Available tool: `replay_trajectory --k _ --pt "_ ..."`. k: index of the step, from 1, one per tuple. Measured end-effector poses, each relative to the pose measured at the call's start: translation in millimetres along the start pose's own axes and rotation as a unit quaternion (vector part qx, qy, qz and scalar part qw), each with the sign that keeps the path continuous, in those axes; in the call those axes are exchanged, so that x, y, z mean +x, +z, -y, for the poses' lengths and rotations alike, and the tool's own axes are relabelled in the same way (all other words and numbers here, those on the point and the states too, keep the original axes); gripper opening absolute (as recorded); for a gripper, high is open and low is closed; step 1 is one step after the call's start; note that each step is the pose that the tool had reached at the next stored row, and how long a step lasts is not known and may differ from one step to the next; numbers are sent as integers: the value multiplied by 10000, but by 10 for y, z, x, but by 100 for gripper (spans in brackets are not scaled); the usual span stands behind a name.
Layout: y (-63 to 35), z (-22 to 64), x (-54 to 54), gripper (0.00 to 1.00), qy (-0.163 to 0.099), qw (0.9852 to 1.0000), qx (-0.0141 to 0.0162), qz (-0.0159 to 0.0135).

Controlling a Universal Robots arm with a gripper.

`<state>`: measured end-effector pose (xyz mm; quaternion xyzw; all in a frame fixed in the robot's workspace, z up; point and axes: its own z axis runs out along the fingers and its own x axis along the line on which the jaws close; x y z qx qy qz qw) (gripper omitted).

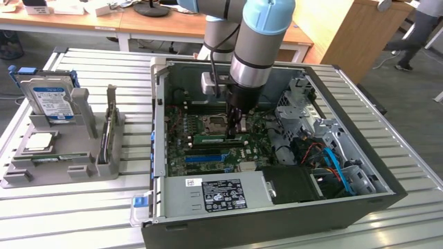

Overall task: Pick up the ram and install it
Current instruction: 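Insert the ram into the slot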

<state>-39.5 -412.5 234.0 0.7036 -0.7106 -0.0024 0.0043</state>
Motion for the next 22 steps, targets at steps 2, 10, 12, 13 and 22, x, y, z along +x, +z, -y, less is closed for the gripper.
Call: replay_trajectory --k 2,10,12,13,22 --pt "9 0 -1 12 0 10000 1 2" --pt "10 0 0 12 -8 10000 0 0" --pt "10 0 0 12 -29 10000 0 0" --pt "10 0 0 12 -43 10000 0 0" --pt "18 0 0 12 -47 10000 0 -1"
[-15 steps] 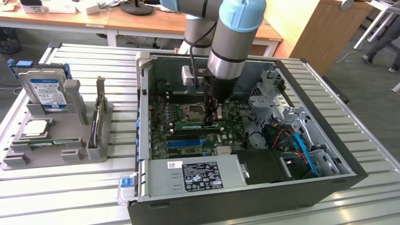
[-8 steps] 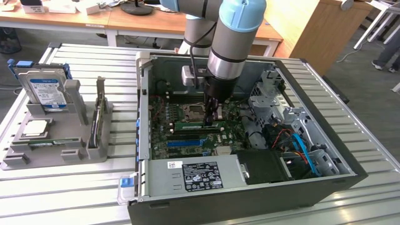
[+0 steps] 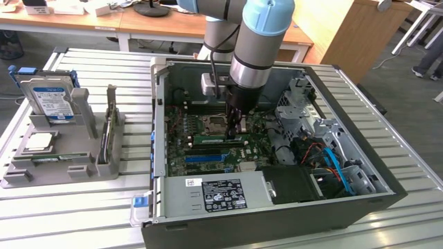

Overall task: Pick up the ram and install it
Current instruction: 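Insert the ram into the slot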

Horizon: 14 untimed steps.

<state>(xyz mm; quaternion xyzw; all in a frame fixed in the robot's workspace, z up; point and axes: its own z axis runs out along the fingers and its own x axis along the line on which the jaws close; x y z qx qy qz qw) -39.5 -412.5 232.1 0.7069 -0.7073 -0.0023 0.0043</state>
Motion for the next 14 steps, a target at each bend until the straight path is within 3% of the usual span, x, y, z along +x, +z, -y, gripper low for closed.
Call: replay_trajectory --k 14 --pt "6 0 0 12 42 10000 0 0"
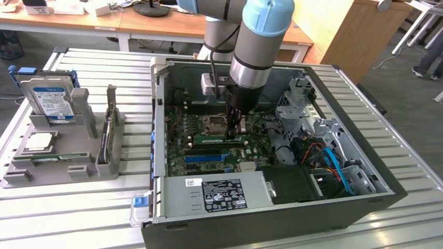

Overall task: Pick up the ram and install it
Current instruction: 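Insert the ram into the slot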

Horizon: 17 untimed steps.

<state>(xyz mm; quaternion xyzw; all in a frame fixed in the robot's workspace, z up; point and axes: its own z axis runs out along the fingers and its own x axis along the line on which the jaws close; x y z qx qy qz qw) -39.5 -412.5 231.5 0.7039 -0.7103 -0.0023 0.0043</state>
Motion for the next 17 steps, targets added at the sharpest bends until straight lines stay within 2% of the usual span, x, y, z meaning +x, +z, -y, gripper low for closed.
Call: replay_trajectory --k 17 --pt "0 -5 0 12 -42 10000 0 0"
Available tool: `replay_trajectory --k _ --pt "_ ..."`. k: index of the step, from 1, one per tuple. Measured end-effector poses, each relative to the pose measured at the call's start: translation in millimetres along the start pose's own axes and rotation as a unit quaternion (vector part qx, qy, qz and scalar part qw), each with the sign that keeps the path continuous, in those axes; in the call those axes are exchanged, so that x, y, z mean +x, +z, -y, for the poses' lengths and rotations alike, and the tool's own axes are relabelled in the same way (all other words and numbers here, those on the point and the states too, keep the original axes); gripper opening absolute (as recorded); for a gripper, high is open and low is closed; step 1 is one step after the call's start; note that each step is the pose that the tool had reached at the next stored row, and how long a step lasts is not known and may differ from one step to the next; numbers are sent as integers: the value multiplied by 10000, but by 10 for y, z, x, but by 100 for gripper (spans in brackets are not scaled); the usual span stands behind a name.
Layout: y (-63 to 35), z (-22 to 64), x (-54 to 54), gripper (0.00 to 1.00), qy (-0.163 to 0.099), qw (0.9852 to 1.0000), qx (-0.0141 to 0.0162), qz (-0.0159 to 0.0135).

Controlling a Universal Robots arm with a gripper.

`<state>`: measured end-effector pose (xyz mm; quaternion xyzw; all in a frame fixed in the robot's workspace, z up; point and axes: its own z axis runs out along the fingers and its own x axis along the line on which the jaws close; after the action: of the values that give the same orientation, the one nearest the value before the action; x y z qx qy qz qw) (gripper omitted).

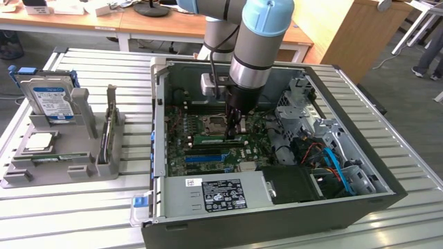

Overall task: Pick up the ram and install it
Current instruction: 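Insert the ram into the slot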

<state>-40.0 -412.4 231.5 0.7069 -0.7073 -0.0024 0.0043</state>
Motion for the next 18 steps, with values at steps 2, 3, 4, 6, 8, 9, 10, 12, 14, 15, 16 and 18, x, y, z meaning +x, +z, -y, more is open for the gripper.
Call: replay_trajectory --k 2,3,4,6,8,9,10,12,14,15,16,18 --pt "0 0 0 12 -16 10000 0 0" --pt "0 0 0 12 -23 10000 0 -1" --pt "0 0 0 12 -29 10000 0 -1" --pt "0 0 0 12 -44 10000 0 -1" --pt "0 0 0 12 -51 10000 0 -1" --pt "1 0 -3 12 -51 10000 1 0" --pt "1 0 -6 12 -46 10000 0 -1" --pt "2 0 -6 12 -41 10000 0 -1" --pt "4 0 -6 12 -36 10000 0 0" --pt "5 0 -6 12 -32 10000 0 -1" --pt "7 0 -7 12 -27 10000 0 0" --pt "9 1 -8 12 -23 10000 0 0"
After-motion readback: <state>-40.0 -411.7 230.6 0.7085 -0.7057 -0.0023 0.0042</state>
